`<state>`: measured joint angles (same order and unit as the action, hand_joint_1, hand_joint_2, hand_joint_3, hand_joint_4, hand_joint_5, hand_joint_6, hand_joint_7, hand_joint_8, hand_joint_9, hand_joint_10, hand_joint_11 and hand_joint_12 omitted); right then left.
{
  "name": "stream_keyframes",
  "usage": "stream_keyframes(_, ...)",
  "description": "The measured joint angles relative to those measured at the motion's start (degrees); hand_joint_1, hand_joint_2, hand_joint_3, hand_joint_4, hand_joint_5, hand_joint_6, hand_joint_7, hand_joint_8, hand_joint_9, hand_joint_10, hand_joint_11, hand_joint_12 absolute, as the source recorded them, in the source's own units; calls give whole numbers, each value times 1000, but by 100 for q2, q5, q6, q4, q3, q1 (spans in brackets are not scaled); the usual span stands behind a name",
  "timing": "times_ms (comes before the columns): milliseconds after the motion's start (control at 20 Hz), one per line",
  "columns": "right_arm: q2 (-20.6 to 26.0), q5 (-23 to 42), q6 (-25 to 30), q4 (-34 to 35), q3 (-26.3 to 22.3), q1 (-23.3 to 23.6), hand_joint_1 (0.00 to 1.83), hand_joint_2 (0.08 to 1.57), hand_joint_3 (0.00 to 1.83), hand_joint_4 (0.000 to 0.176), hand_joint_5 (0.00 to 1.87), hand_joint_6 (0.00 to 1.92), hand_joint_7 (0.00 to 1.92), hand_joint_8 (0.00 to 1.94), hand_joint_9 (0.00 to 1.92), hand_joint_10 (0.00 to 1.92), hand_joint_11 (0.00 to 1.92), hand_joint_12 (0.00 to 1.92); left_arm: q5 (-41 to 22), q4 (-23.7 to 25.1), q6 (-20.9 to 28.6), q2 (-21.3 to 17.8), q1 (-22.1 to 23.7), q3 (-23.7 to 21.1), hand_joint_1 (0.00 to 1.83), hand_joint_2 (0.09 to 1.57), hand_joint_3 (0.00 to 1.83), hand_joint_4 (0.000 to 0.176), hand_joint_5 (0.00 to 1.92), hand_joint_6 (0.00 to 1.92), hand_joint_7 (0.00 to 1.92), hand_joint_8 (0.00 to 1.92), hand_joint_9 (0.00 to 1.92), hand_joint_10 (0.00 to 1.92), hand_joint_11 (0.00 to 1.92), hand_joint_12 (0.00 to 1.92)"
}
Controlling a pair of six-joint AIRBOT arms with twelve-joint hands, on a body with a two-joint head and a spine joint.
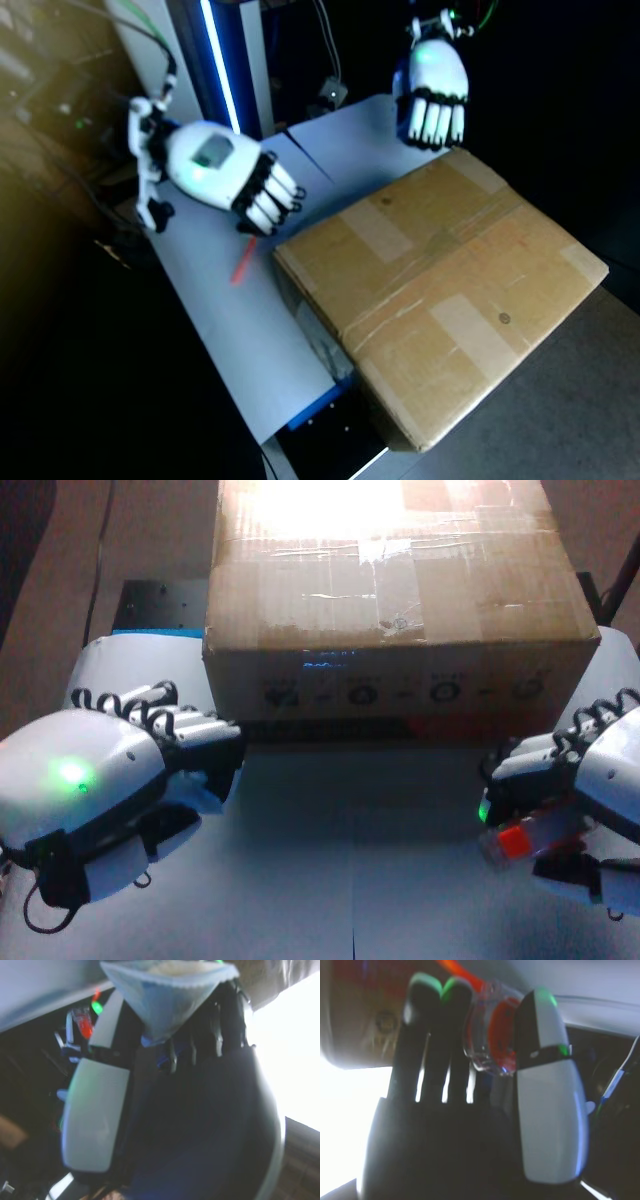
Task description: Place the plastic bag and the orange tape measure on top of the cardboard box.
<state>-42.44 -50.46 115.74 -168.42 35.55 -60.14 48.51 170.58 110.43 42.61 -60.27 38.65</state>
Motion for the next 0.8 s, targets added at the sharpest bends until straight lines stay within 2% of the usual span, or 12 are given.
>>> stream_keyframes(50, 79, -103, 4, -57, -72, 0, 1227, 1227, 1, 0, 817, 968, 767, 1646, 1007, 1706, 1009, 1819, 92, 22, 2, -70, 24, -50, 1238, 1429, 0, 0, 403, 1808, 409, 1786, 403, 1921, 137, 1914)
stream_keyframes(100, 146, -146, 17, -101, -127, 63, 1335, 1251, 1, 0, 754, 991, 644, 1625, 718, 1667, 904, 1749, 214, 26, 0, -144, 22, -96, 1233, 1435, 1, 0, 398, 1845, 392, 1780, 394, 1921, 112, 1889)
stream_keyframes(250, 210, -337, 149, -216, -131, 142, 1372, 1160, 0, 0, 923, 859, 815, 1313, 892, 1398, 957, 1571, 415, 24, 0, -251, 35, -136, 1246, 1417, 0, 0, 403, 1849, 451, 1727, 411, 1859, 146, 1807)
stream_keyframes(350, 238, -376, 151, -216, -136, 293, 1384, 1120, 0, 0, 916, 923, 944, 1112, 966, 1284, 1039, 1578, 481, 22, 0, -278, 170, -136, 1267, 1383, 0, 0, 463, 1737, 501, 1690, 449, 1805, 159, 1735)
stream_keyframes(450, 280, -452, 153, -219, -136, 479, 1380, 1129, 0, 0, 884, 966, 921, 1188, 945, 1290, 1026, 1606, 691, 26, -2, -291, 334, -140, 1274, 1372, 0, 0, 473, 1695, 527, 1685, 469, 1782, 187, 1736)
stream_keyframes(500, 284, -470, 153, -219, -125, 575, 1248, 1137, 0, 0, 939, 941, 958, 1252, 1231, 1866, 1241, 1893, 798, 26, -4, -291, 396, -138, 1281, 1362, 0, 0, 456, 1684, 556, 1652, 510, 1776, 276, 1789)
stream_keyframes(550, 284, -472, 153, -219, -109, 667, 1243, 1127, 0, 0, 923, 993, 1012, 1149, 1277, 1919, 1281, 1920, 857, 26, -4, -291, 426, -116, 1286, 1355, 0, 0, 450, 1672, 573, 1628, 538, 1768, 327, 1814)
stream_keyframes(600, 284, -466, 155, -219, -98, 710, 1234, 1131, 0, 0, 907, 1039, 1007, 1135, 1276, 1921, 1280, 1921, 872, 26, -2, -291, 439, -98, 1287, 1350, 0, 0, 456, 1662, 587, 1607, 543, 1766, 329, 1814)
stream_keyframes(650, 282, -466, 155, -219, -50, 817, 1274, 1144, 0, 0, 1117, 679, 1026, 1177, 1160, 1691, 1174, 1835, 883, 17, -7, -289, 514, -57, 1292, 1341, 0, 0, 460, 1648, 589, 1579, 583, 1752, 399, 1842)
stream_keyframes(700, 282, -481, 153, -219, -37, 846, 1255, 1148, 0, 0, 1008, 856, 1023, 1143, 1177, 1602, 1175, 1832, 887, 22, -9, -289, 546, -48, 1125, 1359, 1, 0, 470, 1648, 636, 1625, 603, 1632, 493, 1883)
stream_keyframes(750, 284, -540, 151, -216, -2, 850, 1233, 1158, 0, 0, 909, 1040, 1009, 1130, 1189, 1565, 1180, 1827, 903, 24, -35, -289, 675, -24, 1095, 1357, 0, 0, 488, 1611, 660, 1643, 644, 1631, 579, 1919)
stream_keyframes(800, 284, -575, 151, -219, 20, 855, 1232, 1158, 0, 0, 906, 1046, 1008, 1130, 1190, 1564, 1180, 1827, 929, 28, -79, -289, 798, -9, 1258, 1335, 0, 0, 476, 1580, 612, 1580, 629, 1737, 515, 1921)
